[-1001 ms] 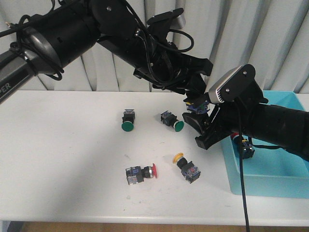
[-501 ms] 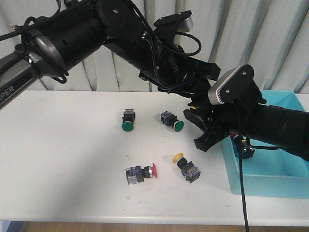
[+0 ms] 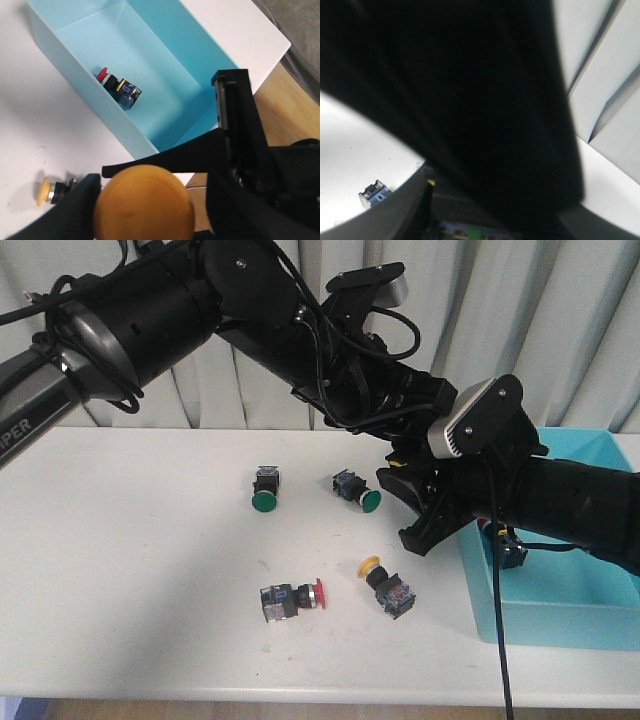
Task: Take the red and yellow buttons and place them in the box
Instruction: 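Lower the yellow button into the blue box beside the red one, release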
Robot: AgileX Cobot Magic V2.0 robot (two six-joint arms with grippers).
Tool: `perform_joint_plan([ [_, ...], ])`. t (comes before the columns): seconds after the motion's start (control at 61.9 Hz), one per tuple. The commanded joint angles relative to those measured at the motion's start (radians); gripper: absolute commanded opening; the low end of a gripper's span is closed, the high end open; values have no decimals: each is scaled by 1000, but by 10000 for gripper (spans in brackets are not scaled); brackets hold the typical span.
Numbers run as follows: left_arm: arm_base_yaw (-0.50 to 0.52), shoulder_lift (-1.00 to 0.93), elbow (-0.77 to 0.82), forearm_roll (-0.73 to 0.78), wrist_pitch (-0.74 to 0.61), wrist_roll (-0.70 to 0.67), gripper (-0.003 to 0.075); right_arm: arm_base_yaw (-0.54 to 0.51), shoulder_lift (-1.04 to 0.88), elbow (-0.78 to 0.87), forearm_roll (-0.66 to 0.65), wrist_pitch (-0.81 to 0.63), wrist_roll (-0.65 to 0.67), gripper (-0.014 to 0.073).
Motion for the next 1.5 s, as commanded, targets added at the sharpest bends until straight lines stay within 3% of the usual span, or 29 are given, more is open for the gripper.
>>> perform_joint_plan([
  [0.0,-6,-70,-24,-44,-51,12,508,2,-33,-26,75,-2,2,-3],
  [0.275,-2,-126,-25,41,-52,84,506,2,-38,-26,75,-148,43,-4],
  [0.484,-2,-191,-25,464,9,62,442,1,-93,-28,75,-320,80,-4],
  [0.597,-2,-209,-25,670,58,-15,328,-12,-118,-44,75,-486,195,-4],
  [0.791,-2,-215,-24,851,88,-52,6,-65,-126,-55,73,-732,264,0],
  [0.84,-2,-214,-24,864,93,-53,-8,-82,-126,-55,73,-763,264,0],
  [1.147,-2,-213,-24,864,85,-59,-8,-201,-32,-55,73,-705,331,7],
  [1.486,-2,-213,-24,864,112,-59,-8,-350,237,-55,73,-456,398,16],
])
